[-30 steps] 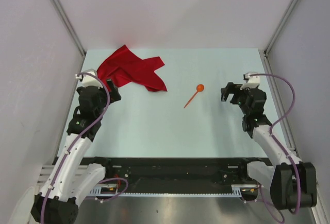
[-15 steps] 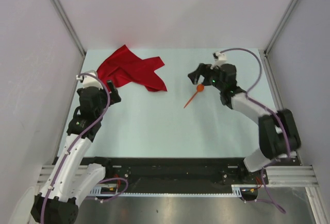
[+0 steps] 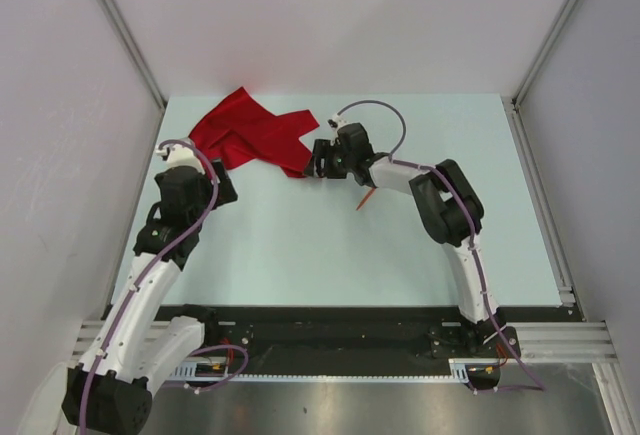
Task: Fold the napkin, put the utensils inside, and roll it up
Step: Move the napkin to the centre of the board
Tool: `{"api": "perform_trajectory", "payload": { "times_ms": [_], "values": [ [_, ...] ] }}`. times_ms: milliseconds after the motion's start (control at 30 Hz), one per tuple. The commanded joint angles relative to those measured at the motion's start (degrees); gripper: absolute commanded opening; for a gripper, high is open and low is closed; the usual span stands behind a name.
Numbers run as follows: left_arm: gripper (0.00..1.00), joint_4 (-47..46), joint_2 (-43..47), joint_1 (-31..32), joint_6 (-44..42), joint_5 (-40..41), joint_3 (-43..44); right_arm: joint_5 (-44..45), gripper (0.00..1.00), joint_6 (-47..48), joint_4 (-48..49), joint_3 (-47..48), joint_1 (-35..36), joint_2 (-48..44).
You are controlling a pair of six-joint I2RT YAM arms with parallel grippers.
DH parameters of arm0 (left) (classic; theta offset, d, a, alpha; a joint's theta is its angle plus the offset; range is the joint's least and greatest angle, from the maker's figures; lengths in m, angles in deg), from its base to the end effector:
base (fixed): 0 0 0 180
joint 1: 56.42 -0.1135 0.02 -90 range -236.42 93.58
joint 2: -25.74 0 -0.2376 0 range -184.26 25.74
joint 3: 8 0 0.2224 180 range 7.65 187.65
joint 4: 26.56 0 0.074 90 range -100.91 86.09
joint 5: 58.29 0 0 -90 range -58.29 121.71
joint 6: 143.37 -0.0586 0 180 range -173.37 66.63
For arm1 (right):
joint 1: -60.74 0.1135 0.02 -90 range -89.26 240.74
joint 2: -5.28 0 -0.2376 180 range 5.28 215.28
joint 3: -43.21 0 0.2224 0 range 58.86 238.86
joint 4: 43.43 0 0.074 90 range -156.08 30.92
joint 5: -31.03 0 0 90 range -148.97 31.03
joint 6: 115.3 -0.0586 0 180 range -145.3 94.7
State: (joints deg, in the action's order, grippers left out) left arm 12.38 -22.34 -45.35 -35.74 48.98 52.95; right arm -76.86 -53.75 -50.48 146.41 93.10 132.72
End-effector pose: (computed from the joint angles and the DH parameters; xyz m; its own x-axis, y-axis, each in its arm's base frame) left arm 0.1945 -0.0203 0.2827 -0.3873 -0.2189 -0.8956 -0.2053 0.9675 -0.1477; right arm 0.3942 0.2711 0.1434 -0.7340 0.0716 -0.6753 -0.4338 0.7157 0.5474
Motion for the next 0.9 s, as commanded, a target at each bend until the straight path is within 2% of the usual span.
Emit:
{"api": "perform_trajectory", "payload": {
  "times_ms": [0,133,167,233,267,433,533,567,733,867],
  "values": [
    [1.0,-1.0,-0.3,0.0,0.9,-1.7,0.2,4.6,0.66,-1.9,-8.3,8.1,0.7,3.7],
    [1.0,-0.9,-0.6,0.0,1.1,-2.3,0.3,10.1,0.61,-2.1,-12.2,8.3,1.5,4.2],
    [1.0,-0.9,-0.5,0.0,1.3,-2.7,0.2,11.0,0.55,-2.3,-13.0,8.5,1.6,4.2],
    [1.0,-1.0,-0.7,0.0,1.5,-3.4,0.1,12.4,0.5,-2.8,-14.8,9.5,1.5,4.6],
    [1.0,-1.0,-0.8,0.0,1.8,-3.5,0.0,12.6,0.45,-2.8,-15.4,9.8,1.4,5.1],
    [1.0,-1.8,-1.9,0.1,3.6,-8.0,-1.0,11.8,0.36,-1.6,-18.9,13.1,1.0,7.0],
    [1.0,-2.6,-2.6,0.2,5.5,-10.1,-2.6,10.7,0.19,-1.0,-19.7,14.2,0.5,7.5],
    [1.0,-2.8,-2.9,0.2,6.1,-10.6,-2.9,10.5,0.0,-0.8,-19.8,14.3,0.3,7.5],
    [1.0,-3.5,-2.6,0.5,8.6,-11.5,-6.4,11.3,0.0,-1.2,-21.0,11.2,-2.3,3.2],
    [0.99,-2.8,-2.5,0.9,10.0,-9.4,-8.4,11.3,0.0,-0.6,-20.9,2.7,-7.5,-4.0]
  ]
}}
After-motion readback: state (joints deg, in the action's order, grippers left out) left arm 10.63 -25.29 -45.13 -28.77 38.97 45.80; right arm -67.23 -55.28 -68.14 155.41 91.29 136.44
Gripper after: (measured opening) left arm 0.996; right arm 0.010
